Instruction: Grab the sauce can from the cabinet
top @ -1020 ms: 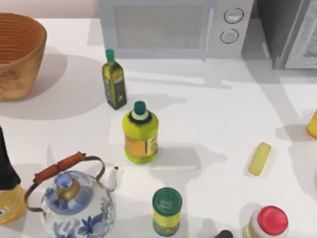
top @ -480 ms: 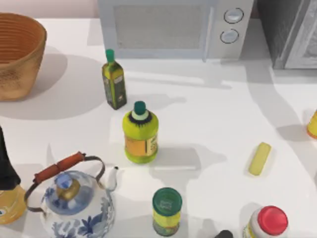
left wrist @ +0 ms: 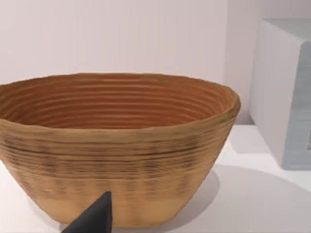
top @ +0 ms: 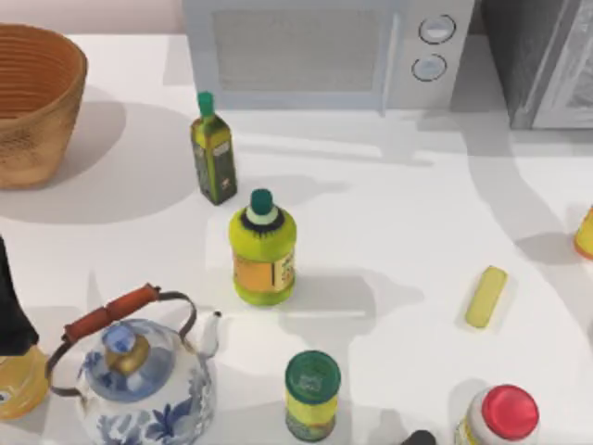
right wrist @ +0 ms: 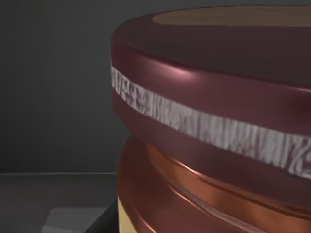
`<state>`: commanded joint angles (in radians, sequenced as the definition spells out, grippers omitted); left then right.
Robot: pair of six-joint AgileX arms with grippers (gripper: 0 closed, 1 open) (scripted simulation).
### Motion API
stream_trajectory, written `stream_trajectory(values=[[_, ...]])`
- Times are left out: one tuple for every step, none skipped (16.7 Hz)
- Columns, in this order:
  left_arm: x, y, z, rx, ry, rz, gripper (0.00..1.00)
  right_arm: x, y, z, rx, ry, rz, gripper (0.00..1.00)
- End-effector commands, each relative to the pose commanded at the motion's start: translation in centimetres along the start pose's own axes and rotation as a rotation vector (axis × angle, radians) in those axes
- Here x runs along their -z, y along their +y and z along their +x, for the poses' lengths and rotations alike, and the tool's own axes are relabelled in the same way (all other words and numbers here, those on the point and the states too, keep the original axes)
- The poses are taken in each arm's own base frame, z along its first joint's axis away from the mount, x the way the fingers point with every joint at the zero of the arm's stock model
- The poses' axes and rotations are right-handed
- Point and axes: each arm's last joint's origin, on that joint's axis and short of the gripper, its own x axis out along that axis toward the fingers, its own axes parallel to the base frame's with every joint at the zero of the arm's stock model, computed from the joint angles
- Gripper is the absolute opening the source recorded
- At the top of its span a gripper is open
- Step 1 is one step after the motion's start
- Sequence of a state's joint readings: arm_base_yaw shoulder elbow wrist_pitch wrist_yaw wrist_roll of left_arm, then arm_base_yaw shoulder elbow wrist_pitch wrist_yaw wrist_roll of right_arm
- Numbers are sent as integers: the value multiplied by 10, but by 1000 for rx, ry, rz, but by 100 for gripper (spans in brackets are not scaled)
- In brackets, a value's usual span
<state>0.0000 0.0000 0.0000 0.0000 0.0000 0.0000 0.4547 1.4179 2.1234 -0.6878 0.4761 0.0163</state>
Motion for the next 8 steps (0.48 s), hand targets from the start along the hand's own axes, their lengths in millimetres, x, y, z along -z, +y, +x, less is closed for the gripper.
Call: stream_trajectory(values=[[0, 0, 0, 0, 0, 0, 100, 1, -3, -4, -2, -5, 2, 0], [0, 0, 0, 0, 0, 0, 100, 4, -8, -8, -3, -10, 4, 0], [0, 0, 0, 0, 0, 0, 100, 8, -13, -13, -4, -14, 4, 0], [0, 0, 0, 0, 0, 0, 100, 14, -18, -19, -5, -16, 4, 0], [0, 0, 0, 0, 0, 0, 100, 22, -24, -25, -5, -15, 3, 0], [0, 0, 0, 0, 0, 0, 100, 32, -30, -31, -5, -12, 0, 0], [0, 0, 0, 0, 0, 0, 100, 45, -36, -37, -5, -5, -4, 0], [0, 0, 0, 0, 0, 0, 100, 61, -42, -43, -4, 6, -9, 0]])
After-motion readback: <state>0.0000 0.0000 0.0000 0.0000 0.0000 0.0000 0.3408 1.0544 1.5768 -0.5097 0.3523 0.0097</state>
